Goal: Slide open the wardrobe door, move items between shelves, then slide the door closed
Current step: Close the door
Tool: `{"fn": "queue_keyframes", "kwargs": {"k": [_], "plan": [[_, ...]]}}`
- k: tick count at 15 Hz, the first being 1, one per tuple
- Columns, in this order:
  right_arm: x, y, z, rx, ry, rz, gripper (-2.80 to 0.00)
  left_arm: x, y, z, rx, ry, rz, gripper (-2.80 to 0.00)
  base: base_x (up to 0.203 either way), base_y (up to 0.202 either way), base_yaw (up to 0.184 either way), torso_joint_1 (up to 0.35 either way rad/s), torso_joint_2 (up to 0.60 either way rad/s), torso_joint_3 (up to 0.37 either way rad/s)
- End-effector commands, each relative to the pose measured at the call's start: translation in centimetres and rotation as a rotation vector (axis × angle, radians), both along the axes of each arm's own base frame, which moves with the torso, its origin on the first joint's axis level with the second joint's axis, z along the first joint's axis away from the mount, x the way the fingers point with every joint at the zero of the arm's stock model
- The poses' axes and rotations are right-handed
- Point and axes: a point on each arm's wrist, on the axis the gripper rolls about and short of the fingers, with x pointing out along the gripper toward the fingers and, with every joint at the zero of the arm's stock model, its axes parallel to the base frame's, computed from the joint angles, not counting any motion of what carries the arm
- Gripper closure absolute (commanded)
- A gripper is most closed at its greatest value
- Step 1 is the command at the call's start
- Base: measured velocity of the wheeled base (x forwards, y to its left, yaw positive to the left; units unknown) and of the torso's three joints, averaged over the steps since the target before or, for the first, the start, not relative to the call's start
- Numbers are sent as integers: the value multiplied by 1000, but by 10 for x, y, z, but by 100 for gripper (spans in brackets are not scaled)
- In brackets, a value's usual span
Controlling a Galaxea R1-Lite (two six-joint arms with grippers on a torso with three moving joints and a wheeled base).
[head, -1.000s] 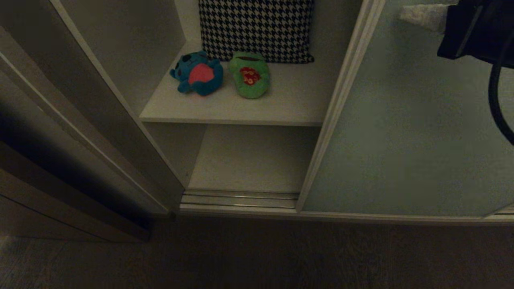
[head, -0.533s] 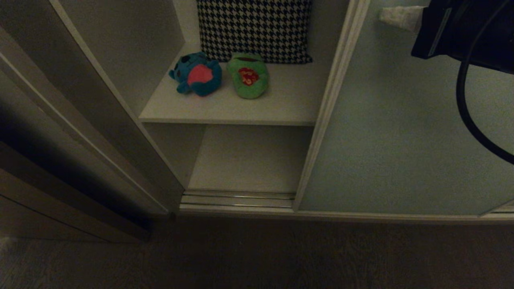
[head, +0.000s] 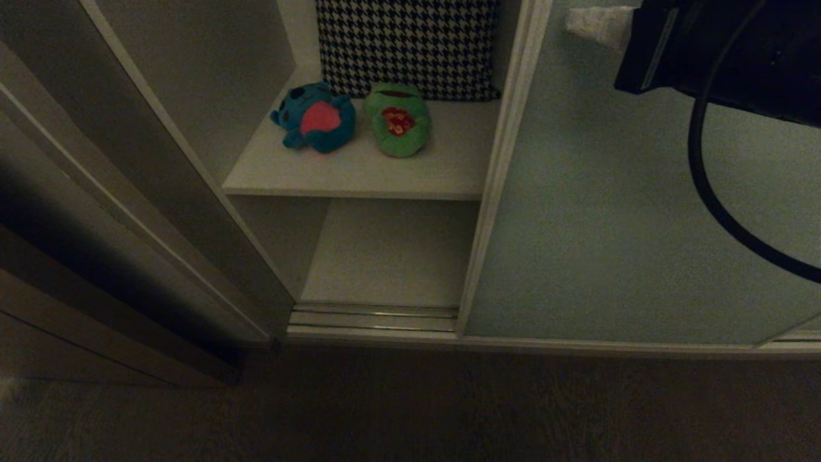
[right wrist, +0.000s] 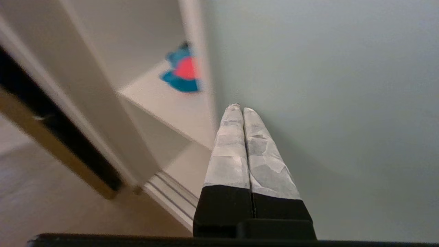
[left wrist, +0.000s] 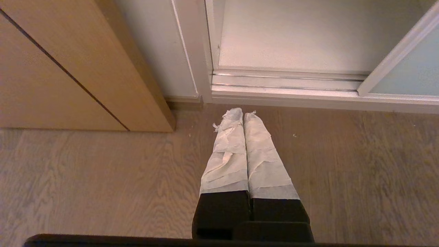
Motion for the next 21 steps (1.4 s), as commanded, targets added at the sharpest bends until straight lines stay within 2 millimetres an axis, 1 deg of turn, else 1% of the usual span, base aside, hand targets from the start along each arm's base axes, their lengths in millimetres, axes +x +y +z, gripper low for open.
{"fn": "queue_keyframes", "kwargs": {"k": [1, 4, 6, 8, 10, 12, 14, 17, 19, 21], "plan": [[5, 23, -7, -21, 24, 60, 0, 0, 0, 0, -1, 1, 0, 0, 0, 0, 0, 0, 0, 0], [3, 42, -9, -30, 28, 115, 0, 0, 0, 0, 0, 2, 0, 0, 0, 0, 0, 0, 0, 0], [2, 51, -10, -32, 33, 140, 0, 0, 0, 0, 0, 2, 0, 0, 0, 0, 0, 0, 0, 0], [-3, 59, -10, -35, 29, 174, 0, 0, 0, 0, 0, 2, 0, 0, 0, 0, 0, 0, 0, 0], [-12, 62, -7, -35, 22, 202, 0, 0, 0, 0, -1, 2, 0, 0, 0, 0, 0, 0, 0, 0], [-21, 59, -2, -37, 22, 217, 0, 0, 0, 0, 0, 2, 0, 0, 0, 0, 0, 0, 0, 0], [-29, 50, 6, -18, 0, 210, 0, 0, 0, 0, -1, 2, 0, 0, 0, 0, 0, 0, 0, 0], [-32, 38, 11, 0, -8, 150, 0, 0, 0, 0, -1, 2, 0, 0, 0, 0, 0, 0, 0, 0], [-30, 27, 11, -1, -10, 118, 0, 0, 0, 0, 0, 2, 0, 0, 0, 0, 0, 0, 0, 0], [-26, 25, 10, -1, -3, 101, 0, 0, 0, 0, 0, 2, 0, 0, 0, 0, 0, 0, 0, 0]]}}
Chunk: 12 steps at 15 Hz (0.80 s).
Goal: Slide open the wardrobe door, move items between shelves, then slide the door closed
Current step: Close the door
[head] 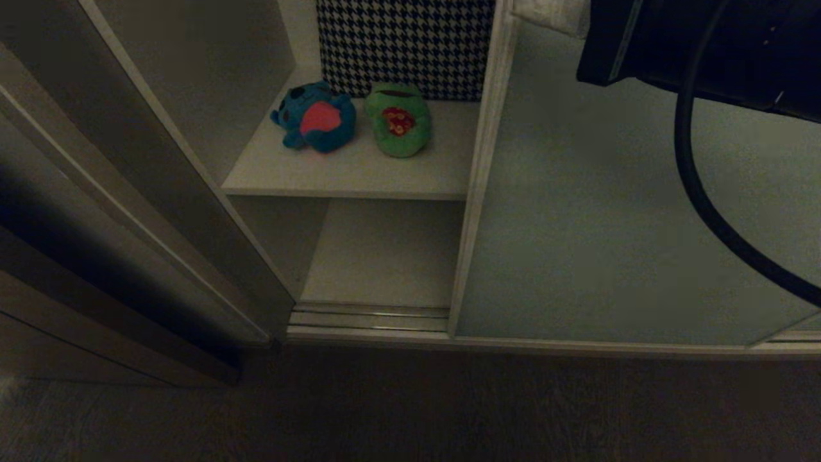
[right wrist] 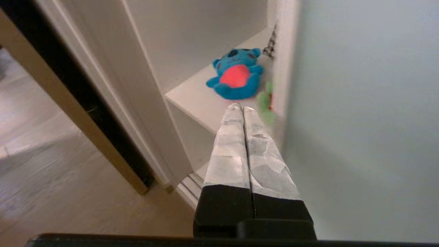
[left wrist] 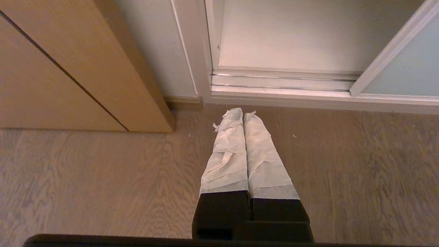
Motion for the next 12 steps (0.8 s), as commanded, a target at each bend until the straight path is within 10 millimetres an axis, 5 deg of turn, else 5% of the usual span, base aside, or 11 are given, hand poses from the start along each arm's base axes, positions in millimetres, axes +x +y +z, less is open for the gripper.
{"fn": "queue_keyframes", "kwargs": {"k": [1, 12], "plan": [[5, -7, 0, 0, 0, -33, 0, 0, 0, 0, -1, 1, 0, 0, 0, 0, 0, 0, 0, 0], [36, 5, -11, 7, 45, -92, 0, 0, 0, 0, 0, 2, 0, 0, 0, 0, 0, 0, 0, 0]]}}
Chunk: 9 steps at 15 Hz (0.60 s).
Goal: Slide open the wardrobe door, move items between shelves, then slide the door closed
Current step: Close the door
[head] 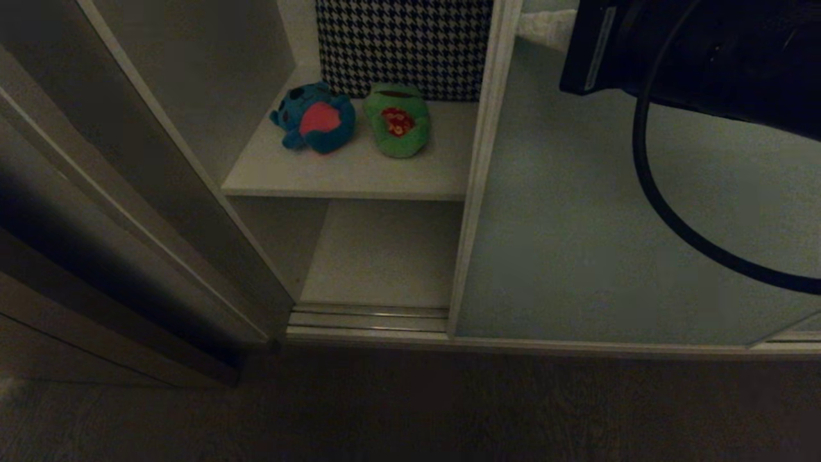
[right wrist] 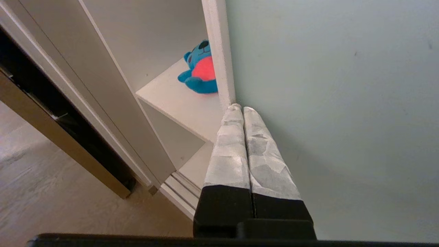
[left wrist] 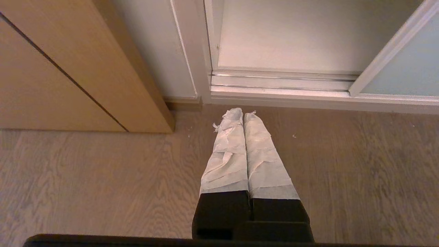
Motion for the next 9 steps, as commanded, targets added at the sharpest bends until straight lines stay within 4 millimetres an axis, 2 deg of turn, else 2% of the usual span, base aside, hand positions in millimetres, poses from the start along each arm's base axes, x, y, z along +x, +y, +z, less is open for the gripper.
{"fn": "queue_keyframes", "kwargs": {"k": [1, 4, 6, 9], "plan": [[8, 7, -4, -7, 9, -6, 0, 0, 0, 0, 1, 2, 0, 0, 0, 0, 0, 0, 0, 0], [7, 17, -1, 0, 1, 18, 0, 0, 0, 0, -1, 1, 0, 0, 0, 0, 0, 0, 0, 0], [0, 35, 1, 2, -5, 69, 0, 0, 0, 0, 1, 0, 0, 0, 0, 0, 0, 0, 0, 0], [1, 60, -2, -15, -11, 114, 0, 0, 0, 0, 0, 0, 0, 0, 0, 0, 0, 0, 0, 0]]}}
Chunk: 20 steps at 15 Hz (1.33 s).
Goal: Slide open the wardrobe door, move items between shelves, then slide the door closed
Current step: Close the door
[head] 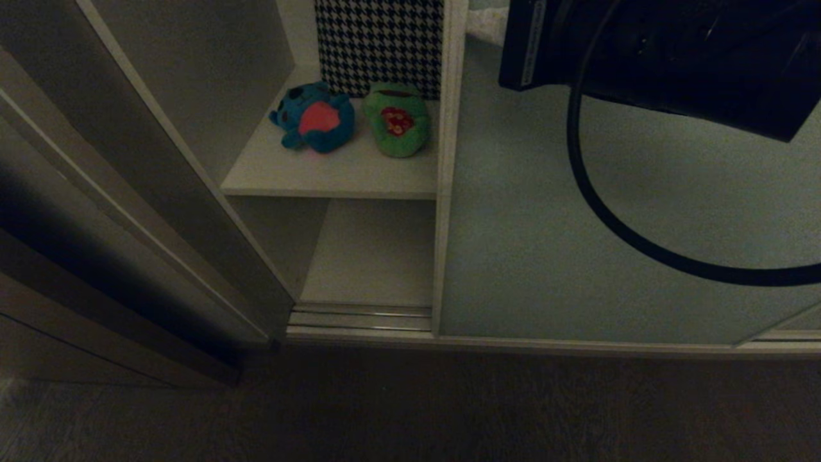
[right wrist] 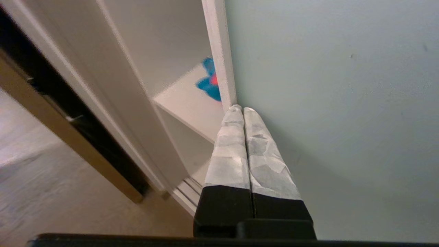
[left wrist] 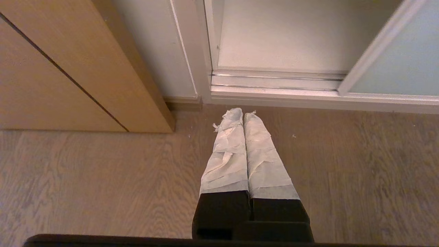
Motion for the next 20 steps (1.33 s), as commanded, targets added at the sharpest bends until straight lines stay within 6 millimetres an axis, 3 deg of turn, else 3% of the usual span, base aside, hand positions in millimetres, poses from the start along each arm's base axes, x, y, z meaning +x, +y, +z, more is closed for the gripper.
{"fn": "queue_keyframes", "kwargs": {"k": [1, 4, 9, 12, 14, 17, 20], "plan": [[1, 22, -9, -24, 10, 49, 0, 0, 0, 0, -1, 1, 0, 0, 0, 0, 0, 0, 0, 0], [-21, 21, -2, -30, 11, 109, 0, 0, 0, 0, 0, 1, 0, 0, 0, 0, 0, 0, 0, 0], [-45, -19, 13, -2, 6, 61, 0, 0, 0, 0, 0, 2, 0, 0, 0, 0, 0, 0, 0, 0], [-38, -74, 15, -2, 23, -133, 0, 0, 0, 0, 0, 2, 0, 0, 0, 0, 0, 0, 0, 0], [-46, -119, 14, -5, 38, -277, 0, 0, 0, 0, 0, 2, 0, 0, 0, 0, 0, 0, 0, 0], [-85, -174, 10, 16, 27, -443, 0, 0, 0, 0, -1, 1, 0, 0, 0, 0, 0, 0, 0, 0], [-129, -210, -17, -62, 121, -533, 0, 0, 0, 0, -1, 2, 0, 0, 0, 0, 0, 0, 0, 0]]}}
